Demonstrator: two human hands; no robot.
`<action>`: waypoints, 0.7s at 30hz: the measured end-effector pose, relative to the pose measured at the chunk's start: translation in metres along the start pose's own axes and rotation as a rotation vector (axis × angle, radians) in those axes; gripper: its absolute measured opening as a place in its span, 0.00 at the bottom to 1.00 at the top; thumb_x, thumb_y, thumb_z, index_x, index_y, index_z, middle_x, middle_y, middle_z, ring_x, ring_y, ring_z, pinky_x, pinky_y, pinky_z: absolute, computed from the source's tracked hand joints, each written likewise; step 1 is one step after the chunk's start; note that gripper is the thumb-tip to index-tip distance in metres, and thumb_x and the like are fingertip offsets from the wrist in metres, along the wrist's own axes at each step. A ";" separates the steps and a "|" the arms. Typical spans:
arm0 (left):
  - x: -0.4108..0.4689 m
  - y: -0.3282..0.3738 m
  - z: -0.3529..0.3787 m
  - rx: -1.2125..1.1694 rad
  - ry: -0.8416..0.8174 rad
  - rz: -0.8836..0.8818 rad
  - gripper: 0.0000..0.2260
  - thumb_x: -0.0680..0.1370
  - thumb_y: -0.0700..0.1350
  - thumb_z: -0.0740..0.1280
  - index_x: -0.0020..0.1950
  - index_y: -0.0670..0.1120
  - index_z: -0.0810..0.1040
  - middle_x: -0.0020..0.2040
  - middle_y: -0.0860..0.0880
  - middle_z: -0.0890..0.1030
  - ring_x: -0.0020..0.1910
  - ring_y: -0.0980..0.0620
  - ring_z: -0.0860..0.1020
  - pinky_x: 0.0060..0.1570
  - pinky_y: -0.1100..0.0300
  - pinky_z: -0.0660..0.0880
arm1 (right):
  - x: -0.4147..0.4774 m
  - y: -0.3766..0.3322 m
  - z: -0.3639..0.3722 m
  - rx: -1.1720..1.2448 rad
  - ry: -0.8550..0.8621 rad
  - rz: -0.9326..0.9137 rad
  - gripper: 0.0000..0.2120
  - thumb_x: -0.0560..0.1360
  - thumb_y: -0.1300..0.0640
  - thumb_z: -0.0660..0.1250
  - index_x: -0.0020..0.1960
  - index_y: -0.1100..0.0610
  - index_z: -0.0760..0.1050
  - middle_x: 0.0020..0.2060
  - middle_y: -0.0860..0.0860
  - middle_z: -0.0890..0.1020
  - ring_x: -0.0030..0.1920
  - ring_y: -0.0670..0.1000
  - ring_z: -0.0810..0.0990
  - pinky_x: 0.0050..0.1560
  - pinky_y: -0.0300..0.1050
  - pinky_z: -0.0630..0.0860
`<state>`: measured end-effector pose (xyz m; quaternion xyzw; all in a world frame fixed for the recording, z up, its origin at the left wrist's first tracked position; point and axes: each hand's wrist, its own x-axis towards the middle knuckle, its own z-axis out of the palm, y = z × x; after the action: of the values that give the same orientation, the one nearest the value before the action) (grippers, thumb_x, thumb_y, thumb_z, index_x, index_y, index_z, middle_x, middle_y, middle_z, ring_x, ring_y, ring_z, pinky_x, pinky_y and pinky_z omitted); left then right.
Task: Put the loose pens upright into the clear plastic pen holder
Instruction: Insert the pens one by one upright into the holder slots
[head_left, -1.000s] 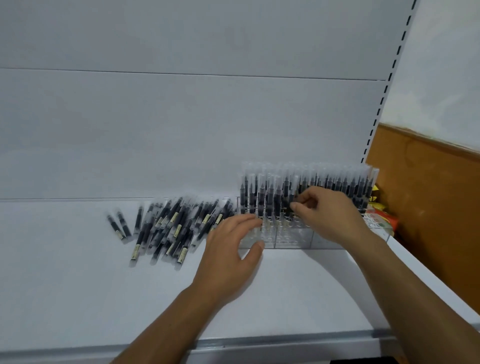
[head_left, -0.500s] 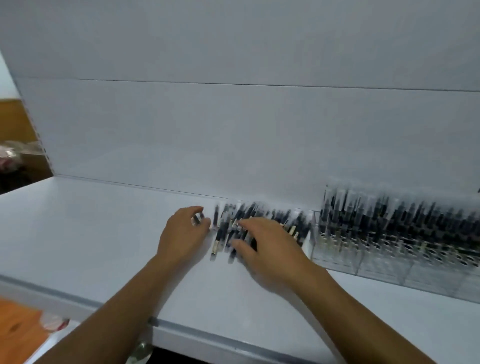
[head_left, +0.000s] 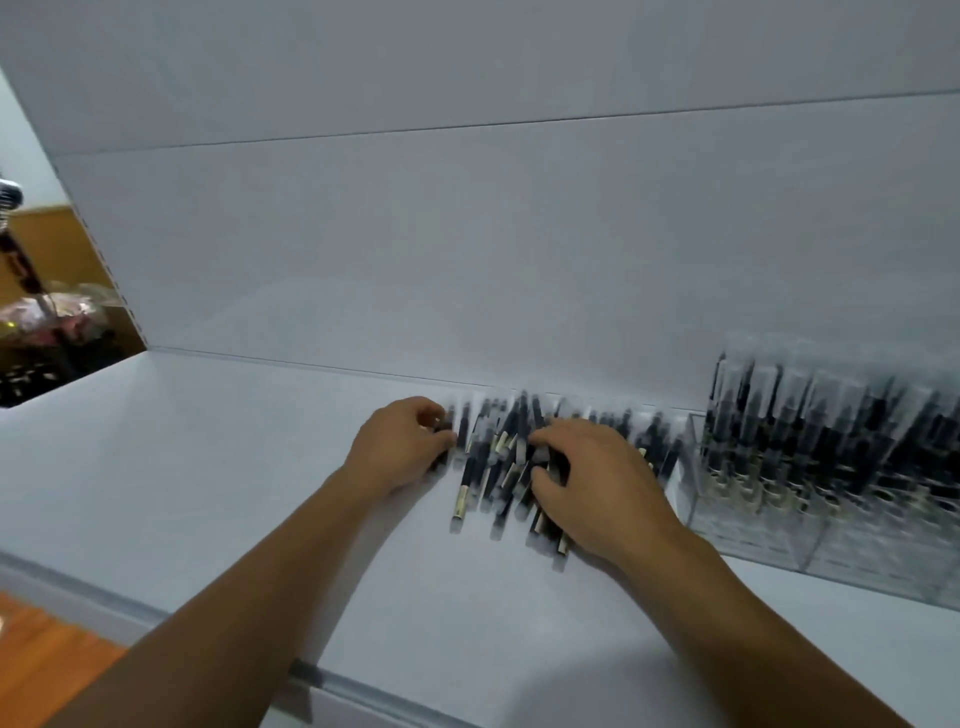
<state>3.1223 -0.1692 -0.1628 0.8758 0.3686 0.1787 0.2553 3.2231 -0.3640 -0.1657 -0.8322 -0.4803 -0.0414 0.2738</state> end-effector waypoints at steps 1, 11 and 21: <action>0.005 0.003 -0.004 0.018 -0.043 -0.034 0.14 0.74 0.50 0.72 0.58 0.49 0.79 0.52 0.52 0.82 0.52 0.51 0.79 0.52 0.58 0.74 | 0.000 0.000 0.000 0.006 0.011 0.007 0.18 0.77 0.53 0.64 0.67 0.50 0.75 0.61 0.46 0.78 0.63 0.49 0.73 0.63 0.44 0.69; 0.035 0.035 -0.019 0.066 -0.360 -0.239 0.09 0.72 0.40 0.75 0.34 0.38 0.81 0.26 0.46 0.81 0.23 0.54 0.79 0.26 0.66 0.76 | 0.004 0.001 -0.002 0.184 0.066 0.158 0.10 0.76 0.57 0.66 0.57 0.49 0.78 0.47 0.46 0.79 0.44 0.45 0.77 0.49 0.42 0.77; 0.013 0.025 -0.012 -0.347 -0.251 -0.298 0.06 0.73 0.38 0.73 0.45 0.36 0.81 0.32 0.44 0.81 0.24 0.51 0.78 0.29 0.63 0.79 | 0.007 0.006 0.005 0.431 0.141 0.254 0.10 0.80 0.57 0.60 0.52 0.52 0.80 0.37 0.46 0.81 0.32 0.45 0.77 0.35 0.40 0.73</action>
<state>3.1385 -0.1709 -0.1375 0.7704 0.4227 0.0895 0.4689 3.2309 -0.3581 -0.1694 -0.8033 -0.3493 0.0388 0.4808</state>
